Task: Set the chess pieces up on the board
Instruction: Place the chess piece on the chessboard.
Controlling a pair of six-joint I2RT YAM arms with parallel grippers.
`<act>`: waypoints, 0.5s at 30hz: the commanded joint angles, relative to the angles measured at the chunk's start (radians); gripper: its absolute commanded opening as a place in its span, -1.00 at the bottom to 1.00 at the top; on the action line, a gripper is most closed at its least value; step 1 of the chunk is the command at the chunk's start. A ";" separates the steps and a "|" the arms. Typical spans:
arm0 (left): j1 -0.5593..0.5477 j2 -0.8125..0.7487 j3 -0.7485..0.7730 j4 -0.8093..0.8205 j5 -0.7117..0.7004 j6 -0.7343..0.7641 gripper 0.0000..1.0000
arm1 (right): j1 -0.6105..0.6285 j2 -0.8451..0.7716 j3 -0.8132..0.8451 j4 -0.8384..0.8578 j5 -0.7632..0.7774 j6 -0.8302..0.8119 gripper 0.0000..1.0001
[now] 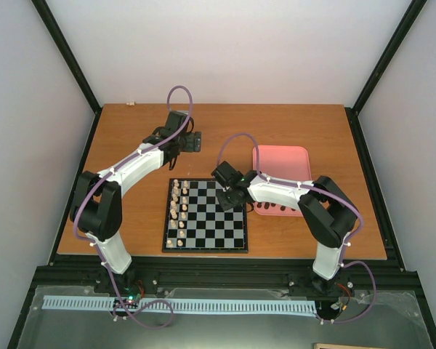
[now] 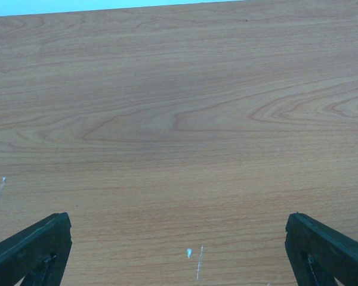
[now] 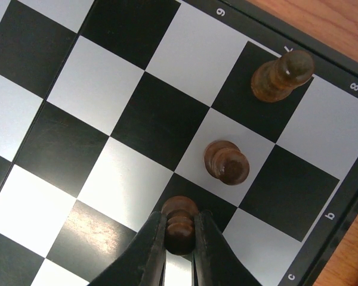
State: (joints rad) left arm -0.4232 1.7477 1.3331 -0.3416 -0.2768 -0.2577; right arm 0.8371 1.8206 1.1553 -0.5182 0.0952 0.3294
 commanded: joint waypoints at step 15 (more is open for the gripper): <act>0.006 0.013 0.035 -0.007 -0.004 -0.006 0.99 | -0.006 -0.019 -0.002 0.001 -0.012 -0.014 -0.55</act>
State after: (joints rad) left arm -0.4232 1.7477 1.3331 -0.3420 -0.2768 -0.2577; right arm 0.8360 1.8206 1.1549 -0.5198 0.0887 0.3195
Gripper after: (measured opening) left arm 0.998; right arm 0.202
